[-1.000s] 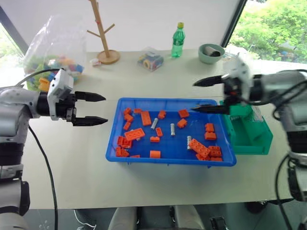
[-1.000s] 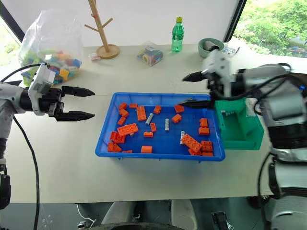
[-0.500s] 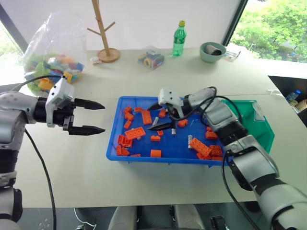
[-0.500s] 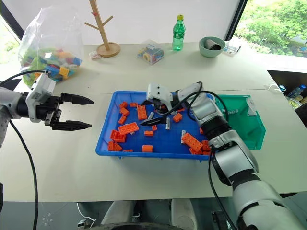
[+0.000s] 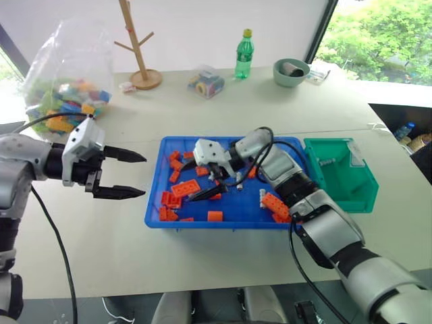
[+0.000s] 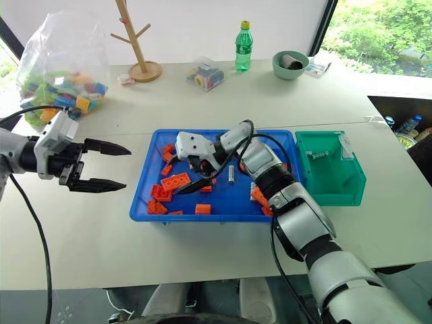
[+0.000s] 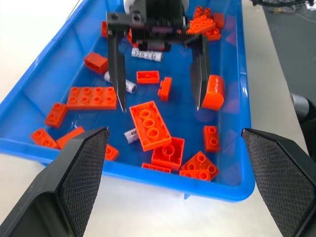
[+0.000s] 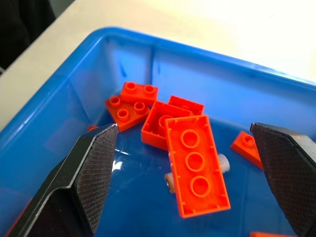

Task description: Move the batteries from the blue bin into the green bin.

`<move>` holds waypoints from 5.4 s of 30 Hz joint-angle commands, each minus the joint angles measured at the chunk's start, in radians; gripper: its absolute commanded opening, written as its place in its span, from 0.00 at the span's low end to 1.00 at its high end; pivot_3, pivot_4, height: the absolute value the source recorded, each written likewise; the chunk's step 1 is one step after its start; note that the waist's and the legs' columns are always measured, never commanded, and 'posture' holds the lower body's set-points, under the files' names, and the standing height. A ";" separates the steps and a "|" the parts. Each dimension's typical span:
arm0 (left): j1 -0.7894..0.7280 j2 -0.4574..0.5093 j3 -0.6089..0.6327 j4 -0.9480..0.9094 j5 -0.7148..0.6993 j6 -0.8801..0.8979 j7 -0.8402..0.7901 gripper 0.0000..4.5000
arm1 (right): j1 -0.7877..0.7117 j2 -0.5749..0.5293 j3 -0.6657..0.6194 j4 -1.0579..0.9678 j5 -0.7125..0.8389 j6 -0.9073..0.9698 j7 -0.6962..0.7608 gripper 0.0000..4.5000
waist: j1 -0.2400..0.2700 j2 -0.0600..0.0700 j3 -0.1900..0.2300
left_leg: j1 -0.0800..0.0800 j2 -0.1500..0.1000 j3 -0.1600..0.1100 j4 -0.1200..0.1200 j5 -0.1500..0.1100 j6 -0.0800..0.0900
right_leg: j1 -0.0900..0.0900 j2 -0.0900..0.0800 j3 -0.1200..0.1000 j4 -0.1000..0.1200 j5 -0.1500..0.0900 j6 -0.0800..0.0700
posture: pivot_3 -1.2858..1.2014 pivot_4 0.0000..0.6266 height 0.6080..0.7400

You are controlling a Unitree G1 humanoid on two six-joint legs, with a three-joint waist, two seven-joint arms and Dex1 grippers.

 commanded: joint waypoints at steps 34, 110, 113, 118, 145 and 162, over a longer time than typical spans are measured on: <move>-0.029 0.011 0.019 -0.008 -0.018 -0.011 0.043 1.00 | -0.076 0.105 -0.118 0.215 -0.062 -0.054 -0.086 0.25 | 0.000 0.000 0.000 | 0.000 0.000 0.000 0.000 0.000 0.000 | 0.000 0.000 0.000 0.000 0.000 0.000 | 0.52 0.24 0.90; -0.089 0.013 -0.034 0.046 -0.012 -0.020 -0.019 1.00 | 0.268 0.085 -0.047 -0.666 0.107 1.062 -0.657 0.02 | 0.002 -0.001 -0.001 | 0.001 0.000 0.000 -0.001 0.000 0.000 | 0.001 -0.001 -0.001 0.000 0.000 0.000 | 0.52 0.24 0.90; -0.097 0.008 -0.039 0.047 -0.013 -0.018 -0.034 1.00 | 0.244 0.045 -0.097 -0.776 0.194 1.180 -0.609 0.02 | 0.003 -0.001 0.000 | 0.001 0.000 0.000 -0.001 0.000 0.000 | 0.001 -0.001 -0.001 0.000 0.000 0.000 | 0.52 0.24 0.90; -0.120 -0.015 -0.050 0.051 -0.014 -0.017 -0.037 1.00 | 0.188 -0.065 -0.242 -0.924 0.304 1.289 -0.578 0.02 | 0.005 -0.001 0.000 | 0.001 0.000 0.000 -0.001 0.000 0.000 | 0.001 -0.001 -0.001 0.000 0.000 0.000 | 0.52 0.24 0.90; -0.202 -0.096 -0.069 0.118 0.006 -0.044 -0.031 1.00 | 0.624 -0.838 -0.779 -0.853 0.333 0.971 -0.534 0.88 | 0.031 -0.001 0.000 | 0.001 0.001 0.004 -0.001 -0.003 0.005 | 0.004 -0.002 0.000 -0.008 0.000 0.000 | 0.52 0.24 0.90; -0.216 -0.116 -0.064 0.105 0.005 -0.035 -0.012 1.00 | 0.048 -0.487 -0.063 -0.481 0.076 0.217 -0.112 0.88 | 0.029 -0.002 0.001 | 0.000 0.000 0.004 0.000 -0.003 0.005 | 0.004 0.000 -0.001 -0.008 0.000 0.000 | 0.52 0.24 0.90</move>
